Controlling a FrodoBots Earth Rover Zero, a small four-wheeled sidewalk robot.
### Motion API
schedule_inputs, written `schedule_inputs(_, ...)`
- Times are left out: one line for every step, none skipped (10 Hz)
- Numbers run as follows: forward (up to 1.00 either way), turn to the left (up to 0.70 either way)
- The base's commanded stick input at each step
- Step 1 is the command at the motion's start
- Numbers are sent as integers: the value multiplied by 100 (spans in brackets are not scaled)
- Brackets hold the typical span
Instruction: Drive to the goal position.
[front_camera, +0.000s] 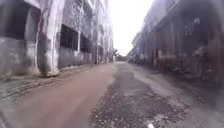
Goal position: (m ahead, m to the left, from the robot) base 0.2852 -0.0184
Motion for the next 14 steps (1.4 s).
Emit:
schedule_inputs(70,-5)
schedule_inputs(70,-13)
schedule_inputs(70,-22)
schedule_inputs(70,-31)
schedule_inputs(70,-23)
schedule_inputs(70,-1)
schedule_inputs(70,0)
schedule_inputs(70,0)
schedule_inputs(70,0)
schedule_inputs(38,0)
schedule_inputs(0,0)
schedule_inputs(0,0)
schedule_inputs(0,0)
schedule_inputs(0,0)
